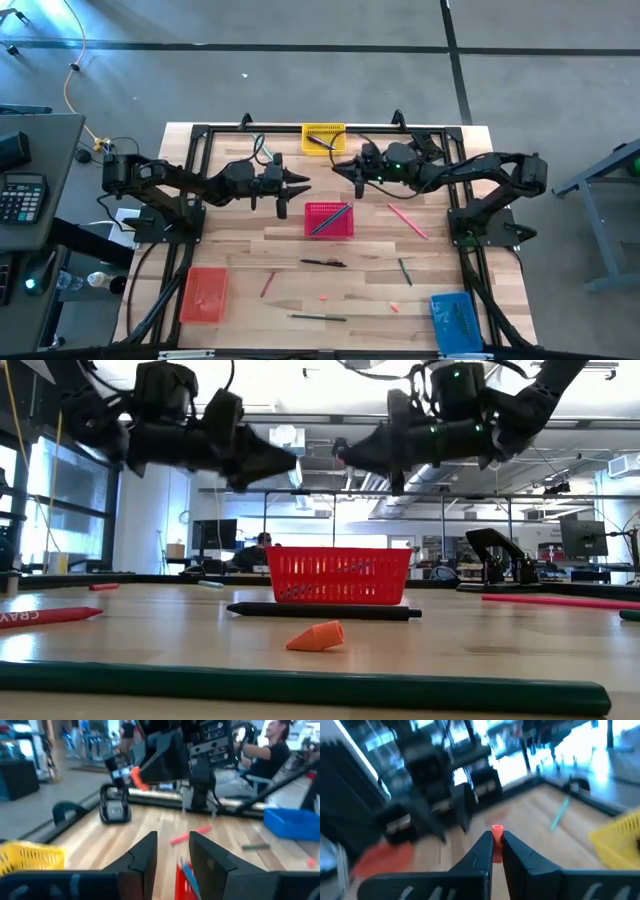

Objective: Sort crayons/erasers/pens/pencils in bins
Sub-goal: Put the orange eraser into the orange bin

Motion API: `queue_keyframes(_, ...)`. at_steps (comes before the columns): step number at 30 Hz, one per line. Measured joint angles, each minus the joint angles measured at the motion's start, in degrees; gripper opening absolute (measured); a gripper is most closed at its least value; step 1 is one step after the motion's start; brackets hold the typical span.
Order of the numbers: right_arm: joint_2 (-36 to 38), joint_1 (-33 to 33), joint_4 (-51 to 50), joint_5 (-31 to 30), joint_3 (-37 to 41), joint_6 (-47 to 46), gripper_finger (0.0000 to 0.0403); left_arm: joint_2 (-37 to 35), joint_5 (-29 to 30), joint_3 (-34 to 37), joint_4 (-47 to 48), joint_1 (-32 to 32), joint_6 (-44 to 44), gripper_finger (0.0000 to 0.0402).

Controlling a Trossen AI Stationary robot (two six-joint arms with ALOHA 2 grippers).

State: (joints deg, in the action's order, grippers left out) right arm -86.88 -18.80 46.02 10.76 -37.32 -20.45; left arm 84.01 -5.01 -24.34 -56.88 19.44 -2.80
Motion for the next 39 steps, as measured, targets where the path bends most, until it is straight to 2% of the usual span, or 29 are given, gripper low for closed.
queue_keyframes(3, 0.0, 0.5, 3.9, -3.6, 0.0, -1.9, 0.0013, 0.0, 5.6, -2.7, 0.0, -2.0, 2.7, 0.0107)
queue_keyframes(6, 0.0, 1.2, 7.9, -7.0, 0.0, -3.9, 0.0013, 0.0, 14.2, -5.1, 0.0, -3.8, 8.0, 0.0107)
queue_keyframes(10, 0.0, 1.5, 13.9, -8.8, -0.7, -9.2, 0.0013, 0.0, 22.3, -8.4, 0.0, -5.4, 15.3, 0.0103)
queue_keyframes(13, 0.0, 2.3, 15.3, -11.2, -2.4, -12.3, 0.0013, 0.0, 23.6, -10.9, 0.0, -6.1, 19.8, 0.0102)
queue_keyframes(23, -1.9, 4.4, 15.4, -11.4, -9.5, -12.7, 0.0013, 2.3, 25.5, -18.9, -0.2, -6.3, 30.8, 0.0102)
queue_keyframes(27, -3.1, 4.4, 15.7, -11.7, -10.9, -12.7, 0.0013, 3.4, 26.6, -20.5, -0.8, -6.3, 31.5, 0.0102)
queue_keyframes(33, -3.3, 4.4, 15.9, -11.8, -11.1, -12.7, 0.0013, 3.7, 32.1, -20.7, -4.0, -6.3, 32.6, 0.0101)
queue_keyframes(39, -3.2, 4.4, 16.1, -11.7, -11.1, -12.7, 0.0013, 3.7, 30.7, -20.7, -5.9, -6.0, 32.4, 0.0101)
